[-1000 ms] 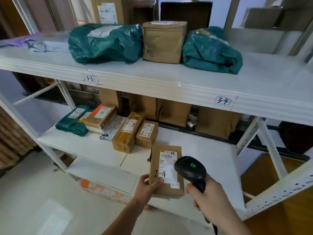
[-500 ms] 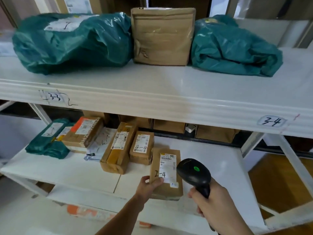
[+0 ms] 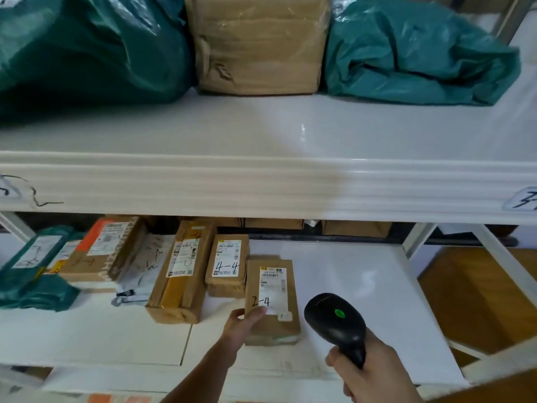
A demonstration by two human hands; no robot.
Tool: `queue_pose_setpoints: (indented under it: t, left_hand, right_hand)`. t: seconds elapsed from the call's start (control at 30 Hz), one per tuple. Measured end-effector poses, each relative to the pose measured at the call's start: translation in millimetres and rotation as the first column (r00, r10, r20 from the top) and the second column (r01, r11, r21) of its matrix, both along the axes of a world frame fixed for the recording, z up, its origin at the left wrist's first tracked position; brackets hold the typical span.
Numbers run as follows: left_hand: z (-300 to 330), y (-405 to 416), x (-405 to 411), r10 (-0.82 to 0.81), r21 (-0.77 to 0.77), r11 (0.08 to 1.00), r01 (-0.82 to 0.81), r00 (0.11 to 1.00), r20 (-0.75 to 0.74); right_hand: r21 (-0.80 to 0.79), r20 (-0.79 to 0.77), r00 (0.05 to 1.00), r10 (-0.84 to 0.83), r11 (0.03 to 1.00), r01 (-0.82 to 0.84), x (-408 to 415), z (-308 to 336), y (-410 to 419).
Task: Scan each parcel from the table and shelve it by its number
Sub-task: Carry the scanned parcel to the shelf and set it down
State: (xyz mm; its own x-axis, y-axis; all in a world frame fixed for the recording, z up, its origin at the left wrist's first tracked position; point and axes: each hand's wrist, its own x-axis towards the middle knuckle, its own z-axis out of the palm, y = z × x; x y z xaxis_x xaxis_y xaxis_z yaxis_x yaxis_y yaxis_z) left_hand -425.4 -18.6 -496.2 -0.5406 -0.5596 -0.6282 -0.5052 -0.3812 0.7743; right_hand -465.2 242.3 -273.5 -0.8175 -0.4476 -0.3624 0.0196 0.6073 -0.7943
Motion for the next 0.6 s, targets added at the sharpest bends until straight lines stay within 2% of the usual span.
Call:
queue_pose_setpoints:
  t: [0.1,0.17,0.2,0.23,0.3,0.37,0.43,0.5,0.6]
  left_hand:
    - [0,3,-3,-0.021,-0.095,0.995,0.021,1.0,-0.003]
    - [1,10,-3,-0.016,-0.316,0.948,0.038,0.997,0.074]
    - [3,15,0,-0.013,-0.479,0.875,0.074,0.991,0.129]
    - [1,20,4,-0.029,-0.637,0.761,0.123,0.987,0.155]
    - [1,35,13,-0.165,-0.815,0.53,0.234,0.971,0.172]
    - [-7,47,22,-0.287,-0.859,0.384,0.339,0.928,0.238]
    - [-21,49,29,-0.317,-0.876,0.285,0.389,0.901,0.296]
    - [-21,44,28,-0.307,-0.889,0.223,0.399,0.895,0.325]
    - [12,33,11,-0.3,-0.844,0.177,0.506,0.845,0.443]
  right_hand:
    - [0.012,0.005,1.0,-0.015,1.0,0.014,-2,-2,1]
    - [0.007,0.018,0.999,-0.028,1.0,0.028,-3,-2,0]
    - [0.004,0.024,0.999,-0.03,1.0,0.03,-3,-3,0]
    - [0.008,0.034,0.999,-0.028,1.0,0.028,-2,-1,-1]
    - [0.017,0.035,0.999,-0.007,1.0,0.007,-2,-1,-2]
    - [0.008,0.029,1.0,0.011,1.0,-0.011,-1,1,-1]
    - [0.008,0.007,1.0,0.023,1.0,-0.023,2,4,-2]
    - [0.004,-0.001,0.999,0.036,0.999,-0.036,5,3,-2]
    - [0.004,0.01,0.999,0.033,0.999,-0.033,8,-7,4]
